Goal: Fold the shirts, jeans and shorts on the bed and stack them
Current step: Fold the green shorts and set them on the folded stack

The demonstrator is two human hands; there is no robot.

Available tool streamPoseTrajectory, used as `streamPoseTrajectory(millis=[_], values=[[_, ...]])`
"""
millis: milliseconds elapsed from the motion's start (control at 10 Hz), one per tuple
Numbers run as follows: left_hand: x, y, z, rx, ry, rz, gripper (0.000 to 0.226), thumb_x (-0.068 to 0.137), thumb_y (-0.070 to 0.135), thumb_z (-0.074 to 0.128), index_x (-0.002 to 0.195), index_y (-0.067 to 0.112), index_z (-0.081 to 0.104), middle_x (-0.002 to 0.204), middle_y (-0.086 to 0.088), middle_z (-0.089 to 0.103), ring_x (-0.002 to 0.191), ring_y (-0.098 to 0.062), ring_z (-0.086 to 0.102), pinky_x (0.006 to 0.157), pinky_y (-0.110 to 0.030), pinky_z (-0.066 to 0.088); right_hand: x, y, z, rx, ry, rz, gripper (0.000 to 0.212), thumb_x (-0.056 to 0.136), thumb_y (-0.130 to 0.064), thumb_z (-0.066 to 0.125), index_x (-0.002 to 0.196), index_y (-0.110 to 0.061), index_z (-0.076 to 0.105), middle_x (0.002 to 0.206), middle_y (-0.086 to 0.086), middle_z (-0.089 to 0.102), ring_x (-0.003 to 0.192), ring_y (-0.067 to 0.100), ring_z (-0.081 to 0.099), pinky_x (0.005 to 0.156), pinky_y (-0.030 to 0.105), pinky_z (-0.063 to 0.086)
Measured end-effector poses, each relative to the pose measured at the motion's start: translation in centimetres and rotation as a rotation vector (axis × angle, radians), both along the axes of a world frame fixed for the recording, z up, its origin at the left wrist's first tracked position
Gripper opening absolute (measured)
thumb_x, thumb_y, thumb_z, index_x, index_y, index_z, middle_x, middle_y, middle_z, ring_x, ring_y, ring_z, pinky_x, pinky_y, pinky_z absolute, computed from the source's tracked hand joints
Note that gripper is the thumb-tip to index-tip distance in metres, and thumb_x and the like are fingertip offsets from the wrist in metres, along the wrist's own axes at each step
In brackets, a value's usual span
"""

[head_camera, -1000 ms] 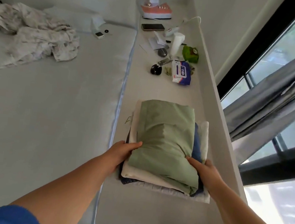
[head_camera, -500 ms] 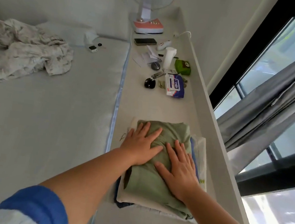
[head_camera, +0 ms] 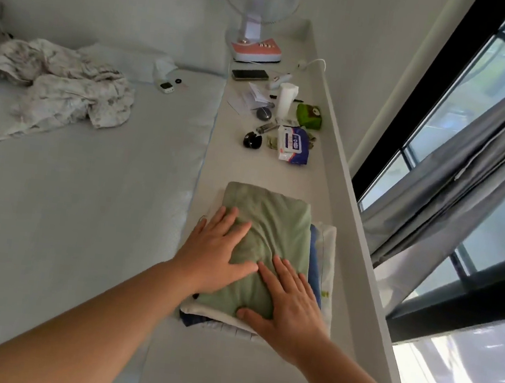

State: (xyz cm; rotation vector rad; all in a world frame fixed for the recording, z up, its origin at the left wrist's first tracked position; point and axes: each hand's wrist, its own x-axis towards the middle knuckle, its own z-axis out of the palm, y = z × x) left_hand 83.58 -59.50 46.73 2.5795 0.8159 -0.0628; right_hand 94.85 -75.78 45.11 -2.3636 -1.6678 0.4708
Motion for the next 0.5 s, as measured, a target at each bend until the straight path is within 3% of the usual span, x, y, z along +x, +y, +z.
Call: streamPoseTrajectory(millis=[100, 200, 300, 400, 500], values=[[-3.8, -4.4, -0.4, 0.037, 0.044, 0.106, 0.068, 0.093, 0.059, 0.032, 0.150, 0.034, 0.005, 0.159, 0.001, -0.007, 0.144, -0.012, -0.012, 0.116, -0.034, -0.001, 0.1, -0.8, 0.9, 0.030, 0.015, 0.020, 0.088, 0.074, -0.082, 0.026, 0.148, -0.041, 0.002, 0.157, -0.011, -0.007, 0.133, -0.004, -0.020, 0.109, 0.022, -0.016], [-5.1, -6.7, -0.4, -0.015, -0.047, 0.287, 0.066, 0.094, 0.053, 0.037, 0.150, 0.032, 0.007, 0.159, 0.000, 0.007, 0.144, -0.016, 0.012, 0.114, -0.030, 0.013, -0.2, -2.5, 1.4, 0.067, 0.033, 0.022, 0.088, 0.076, -0.079, 0.028, 0.149, -0.037, 0.003, 0.158, -0.011, -0.006, 0.142, 0.004, -0.011, 0.111, 0.023, -0.011], [-6.5, -8.8, 0.3, -0.094, -0.246, 0.506, 0.063, 0.092, 0.043, 0.049, 0.147, 0.028, 0.025, 0.145, 0.007, 0.038, 0.123, -0.012, 0.047, 0.097, -0.027, 0.038, 0.2, -5.7, 2.2, 0.120, 0.123, -0.048, 0.080, 0.084, -0.067, 0.042, 0.149, -0.029, 0.015, 0.157, -0.010, 0.010, 0.144, 0.008, 0.007, 0.115, 0.025, 0.004], [-9.5, -11.0, 0.0, -0.096, -0.287, 0.628, 0.041, 0.089, 0.032, 0.056, 0.129, 0.025, 0.053, 0.127, 0.002, 0.056, 0.116, -0.015, 0.053, 0.085, -0.024, 0.040, 1.4, -8.3, 4.3, 0.193, 0.241, -0.172, 0.054, 0.088, -0.048, 0.055, 0.136, -0.027, 0.042, 0.136, -0.010, 0.045, 0.118, 0.015, 0.048, 0.094, 0.025, 0.036], [-13.4, -14.3, -1.8, -0.166, -0.126, 0.690, 0.046, 0.090, 0.036, 0.056, 0.133, 0.025, 0.048, 0.136, 0.005, 0.049, 0.123, -0.009, 0.047, 0.099, -0.020, 0.034, 2.2, -10.4, 6.9, 0.306, 0.426, -0.292, 0.027, 0.085, -0.035, 0.064, 0.111, -0.038, 0.056, 0.114, -0.013, 0.058, 0.098, 0.013, 0.056, 0.083, 0.026, 0.039]])
